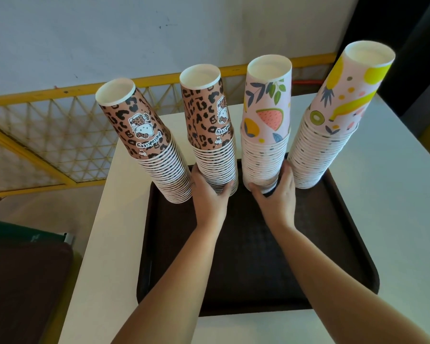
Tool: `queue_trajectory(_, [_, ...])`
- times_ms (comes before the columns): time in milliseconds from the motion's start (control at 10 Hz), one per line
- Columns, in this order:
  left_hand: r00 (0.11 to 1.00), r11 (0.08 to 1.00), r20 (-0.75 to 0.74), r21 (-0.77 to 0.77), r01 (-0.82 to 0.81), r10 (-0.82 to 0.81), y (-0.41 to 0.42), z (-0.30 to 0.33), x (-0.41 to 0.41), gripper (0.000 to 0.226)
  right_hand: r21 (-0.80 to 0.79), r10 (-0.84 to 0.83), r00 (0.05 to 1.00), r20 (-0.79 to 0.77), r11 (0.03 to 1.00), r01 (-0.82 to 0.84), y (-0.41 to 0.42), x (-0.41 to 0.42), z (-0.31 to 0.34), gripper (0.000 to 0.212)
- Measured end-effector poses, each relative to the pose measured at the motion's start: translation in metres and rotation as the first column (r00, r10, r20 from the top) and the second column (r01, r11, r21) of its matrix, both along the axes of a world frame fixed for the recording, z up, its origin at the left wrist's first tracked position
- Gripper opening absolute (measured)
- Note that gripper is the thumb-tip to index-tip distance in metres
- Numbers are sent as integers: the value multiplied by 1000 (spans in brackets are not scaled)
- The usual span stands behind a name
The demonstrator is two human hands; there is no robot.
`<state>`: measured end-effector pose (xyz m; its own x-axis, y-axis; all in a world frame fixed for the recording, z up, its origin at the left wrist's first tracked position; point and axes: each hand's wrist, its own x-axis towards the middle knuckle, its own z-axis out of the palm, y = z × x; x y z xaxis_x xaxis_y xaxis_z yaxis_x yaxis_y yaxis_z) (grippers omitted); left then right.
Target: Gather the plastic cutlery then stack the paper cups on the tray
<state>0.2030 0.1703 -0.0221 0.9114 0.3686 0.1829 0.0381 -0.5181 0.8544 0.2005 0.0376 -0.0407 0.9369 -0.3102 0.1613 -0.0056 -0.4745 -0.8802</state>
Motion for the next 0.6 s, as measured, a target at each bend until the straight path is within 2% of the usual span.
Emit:
queue_trajectory(300, [1000, 1000, -8, 11, -8, 8, -1, -3, 1, 79, 7, 15, 999, -35, 1000, -15, -3, 4, 2, 83])
queue_trajectory(400, [998, 1000, -55, -20, -5, 4, -3, -5, -4, 79, 24, 36, 998, -48, 999, -35, -4, 1, 4, 83])
queue_trajectory(600, [963, 995, -266, -97, 12, -38, -5, 1, -35, 84, 42, 48, 978, -201, 998, -40, 1, -19, 18, 91])
